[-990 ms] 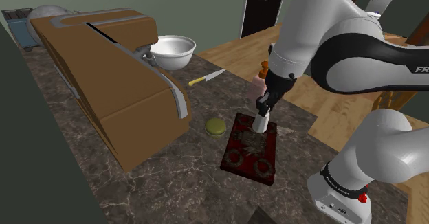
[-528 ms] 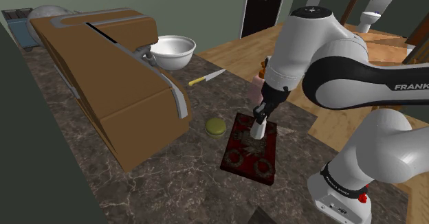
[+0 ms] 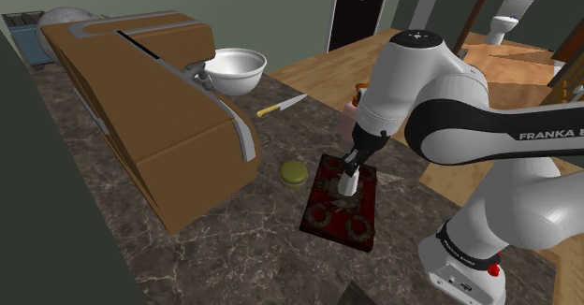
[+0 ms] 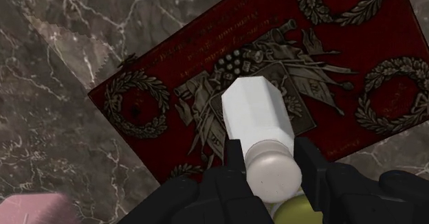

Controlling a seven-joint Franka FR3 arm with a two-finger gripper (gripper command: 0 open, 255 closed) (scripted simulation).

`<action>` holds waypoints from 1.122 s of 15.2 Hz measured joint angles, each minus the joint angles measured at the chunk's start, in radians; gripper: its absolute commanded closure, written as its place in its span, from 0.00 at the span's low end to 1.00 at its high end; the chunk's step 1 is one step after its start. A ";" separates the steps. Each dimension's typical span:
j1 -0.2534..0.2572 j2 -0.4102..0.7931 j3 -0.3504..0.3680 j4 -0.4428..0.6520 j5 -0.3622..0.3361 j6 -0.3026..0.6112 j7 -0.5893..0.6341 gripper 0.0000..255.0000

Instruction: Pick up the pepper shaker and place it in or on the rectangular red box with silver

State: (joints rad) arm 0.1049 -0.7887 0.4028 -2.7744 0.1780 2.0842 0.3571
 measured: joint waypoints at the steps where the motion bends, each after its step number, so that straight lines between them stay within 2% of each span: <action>1: -0.001 0.003 0.000 0.001 -0.001 0.003 0.000 1.00; 4: 0.001 0.001 0.001 -0.002 -0.001 0.005 0.002 1.00; 5: 0.001 0.000 -0.001 -0.001 -0.001 0.004 0.001 0.00; 11: 0.003 0.005 0.002 -0.006 0.001 0.001 0.002 0.00; 17: 0.004 -0.039 -0.021 0.086 -0.013 -0.134 0.002 0.00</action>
State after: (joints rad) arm 0.1089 -0.8274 0.3813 -2.6885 0.1655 1.9503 0.3591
